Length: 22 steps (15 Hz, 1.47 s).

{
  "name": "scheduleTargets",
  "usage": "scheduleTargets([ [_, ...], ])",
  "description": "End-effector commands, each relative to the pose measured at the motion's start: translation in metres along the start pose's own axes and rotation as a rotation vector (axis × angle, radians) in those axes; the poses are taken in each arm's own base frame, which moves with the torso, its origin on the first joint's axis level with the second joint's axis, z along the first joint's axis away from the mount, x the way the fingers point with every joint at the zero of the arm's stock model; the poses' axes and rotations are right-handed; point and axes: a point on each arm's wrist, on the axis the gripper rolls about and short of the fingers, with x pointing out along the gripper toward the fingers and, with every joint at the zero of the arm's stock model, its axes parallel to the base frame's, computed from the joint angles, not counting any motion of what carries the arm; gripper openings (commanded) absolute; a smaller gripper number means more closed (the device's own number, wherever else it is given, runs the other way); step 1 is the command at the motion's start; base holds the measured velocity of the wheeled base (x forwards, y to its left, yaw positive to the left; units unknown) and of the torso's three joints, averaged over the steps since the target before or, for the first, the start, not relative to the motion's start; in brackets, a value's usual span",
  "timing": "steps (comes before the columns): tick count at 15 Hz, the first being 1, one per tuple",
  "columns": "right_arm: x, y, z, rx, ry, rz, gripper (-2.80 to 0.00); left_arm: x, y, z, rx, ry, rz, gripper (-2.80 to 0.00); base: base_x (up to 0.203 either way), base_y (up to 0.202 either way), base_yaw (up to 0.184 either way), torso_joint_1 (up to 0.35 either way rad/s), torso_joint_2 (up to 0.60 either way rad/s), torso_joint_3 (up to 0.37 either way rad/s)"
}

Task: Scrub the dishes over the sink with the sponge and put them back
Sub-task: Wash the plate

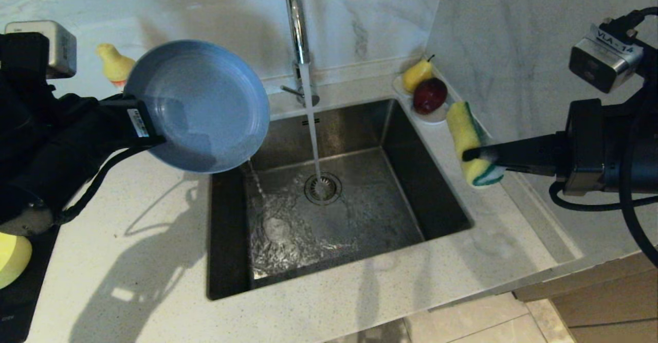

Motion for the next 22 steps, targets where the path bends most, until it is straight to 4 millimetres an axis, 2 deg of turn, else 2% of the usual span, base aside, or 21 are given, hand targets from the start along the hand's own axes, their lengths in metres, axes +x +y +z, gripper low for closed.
scheduleTargets([
  [1, 0.001, -0.001, 0.000, 0.005, 0.006, 0.002, -2.80, -0.002, 0.001, -0.003, -0.009, 0.006, -0.003, -2.80, 0.000, 0.000, 0.000, 0.000, 0.00, 0.000],
  [3, 0.001, 0.000, -0.001, 0.005, 0.009, 0.007, -2.80, -0.002, 0.001, -0.007, -0.083, 0.054, -0.007, -2.80, 0.000, 0.000, 0.000, 0.000, 0.00, 0.000],
  [5, -0.003, 0.005, -0.001, -0.004, 0.001, 0.019, -2.80, -0.010, 0.004, -0.014, -0.122, 0.195, -0.035, -2.80, 0.000, 0.000, 0.000, 0.000, 0.00, 0.000],
  [7, -0.012, 0.010, 0.000, -0.015, -0.020, 0.027, -2.80, -0.028, 0.011, -0.014, -0.174, 0.350, -0.132, -2.80, 0.000, 0.000, 0.000, 0.000, 0.00, 0.000],
  [10, -0.030, 0.014, 0.000, -0.026, -0.059, 0.021, -2.80, -0.069, 0.028, -0.008, -0.325, 0.543, -0.351, -2.80, 0.000, 0.000, 0.000, 0.000, 0.00, 0.000],
  [12, -0.032, 0.011, 0.000, -0.095, -0.070, -0.015, -2.80, -0.080, 0.030, -0.025, -0.353, 0.631, -0.392, -2.80, 0.000, 0.000, 0.000, 0.000, 0.00, 0.000],
  [16, -0.036, 0.020, -0.007, -0.206, -0.011, 0.001, -2.80, -0.093, 0.026, -0.027, -0.253, 0.618, -0.537, -2.80, 0.000, 0.000, 0.000, 0.000, 0.00, 0.000],
  [18, -0.034, 0.021, -0.012, -0.234, 0.031, 0.008, -2.80, -0.094, 0.017, -0.029, -0.207, 0.628, -0.601, -2.80, 0.000, 0.000, 0.000, 0.000, 0.00, 0.000],
  [22, -0.017, 0.029, -0.021, -0.255, 0.109, 0.071, -2.80, -0.075, -0.014, -0.032, -0.154, 0.571, -0.583, -2.80, 0.000, 0.000, 0.000, 0.000, 0.00, 0.000],
])
